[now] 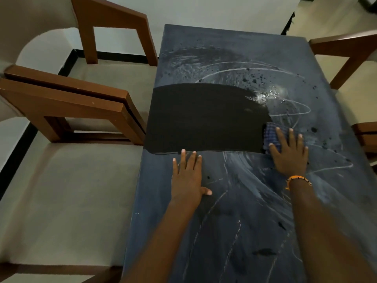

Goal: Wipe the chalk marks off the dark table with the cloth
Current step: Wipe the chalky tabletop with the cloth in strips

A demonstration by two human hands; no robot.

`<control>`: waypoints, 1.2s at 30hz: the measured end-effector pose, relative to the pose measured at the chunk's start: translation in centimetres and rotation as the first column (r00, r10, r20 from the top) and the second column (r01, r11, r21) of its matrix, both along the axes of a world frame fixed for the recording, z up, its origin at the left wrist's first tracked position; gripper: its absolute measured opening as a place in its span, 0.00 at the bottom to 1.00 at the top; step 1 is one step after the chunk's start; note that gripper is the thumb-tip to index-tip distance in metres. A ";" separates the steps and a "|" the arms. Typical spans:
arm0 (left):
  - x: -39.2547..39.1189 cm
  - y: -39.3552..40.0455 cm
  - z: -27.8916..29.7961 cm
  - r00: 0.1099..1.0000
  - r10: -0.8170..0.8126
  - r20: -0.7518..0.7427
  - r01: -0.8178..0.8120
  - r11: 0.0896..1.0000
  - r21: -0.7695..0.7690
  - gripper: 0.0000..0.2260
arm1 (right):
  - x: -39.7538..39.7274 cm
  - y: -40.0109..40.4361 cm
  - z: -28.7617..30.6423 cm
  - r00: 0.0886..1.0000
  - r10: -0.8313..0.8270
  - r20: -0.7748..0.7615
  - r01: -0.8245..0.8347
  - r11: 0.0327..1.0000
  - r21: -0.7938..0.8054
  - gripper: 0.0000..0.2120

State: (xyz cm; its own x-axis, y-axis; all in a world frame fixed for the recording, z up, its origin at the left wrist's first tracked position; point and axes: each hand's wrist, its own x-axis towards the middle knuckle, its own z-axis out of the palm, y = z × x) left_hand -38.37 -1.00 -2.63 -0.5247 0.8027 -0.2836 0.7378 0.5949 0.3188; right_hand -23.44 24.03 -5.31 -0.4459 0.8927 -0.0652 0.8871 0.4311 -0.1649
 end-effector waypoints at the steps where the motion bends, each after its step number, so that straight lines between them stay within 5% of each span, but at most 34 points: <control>1: 0.0 0.1 0.0 1.000 0.006 -0.004 -0.006 1.000 -0.005 0.44 | -0.1 -0.1 0.0 0.999 -0.048 0.006 0.048 0.999 -0.013 0.28; 5: 0.1 0.4 0.2 1.000 0.025 -0.014 -0.025 1.000 -0.002 0.45 | -4.1 -2.6 0.1 0.997 -0.078 0.002 0.078 0.996 -0.038 0.29; 9: 0.3 0.8 0.3 0.997 0.061 -0.037 -0.062 0.998 -0.024 0.50 | -10.6 -8.5 -0.1 0.973 0.225 -0.044 -0.225 0.974 0.003 0.29; 12: 1.2 1.7 0.4 0.990 0.137 -0.037 -0.137 0.991 0.001 0.52 | -13.3 -10.9 -0.1 0.871 0.487 -0.062 -0.489 0.872 -0.009 0.29; 15: 2.7 4.1 0.9 0.981 0.193 -0.014 -0.192 0.980 0.055 0.49 | -11.0 -8.1 -0.5 0.812 0.578 -0.083 -0.580 0.814 -0.012 0.28; 25: 9.4 16.3 1.4 0.998 0.046 0.032 -0.046 0.999 0.005 0.45 | 12.6 10.9 -0.5 0.998 0.040 -0.057 -0.036 0.996 0.076 0.27; 31: 9.8 16.8 0.3 0.994 0.107 0.020 -0.106 0.993 -0.042 0.43 | 10.2 10.7 -0.8 0.950 -0.289 -0.117 0.293 0.956 0.018 0.29; 33: 9.8 16.6 0.1 0.993 0.118 0.029 -0.117 0.993 -0.029 0.43 | 5.7 8.8 -0.7 0.973 -0.193 -0.125 0.194 0.981 0.000 0.30; 36: 10.0 16.4 -0.2 0.990 0.129 0.060 -0.130 0.991 0.013 0.43 | -1.7 5.2 -0.3 0.970 0.209 -0.123 -0.212 0.977 -0.013 0.29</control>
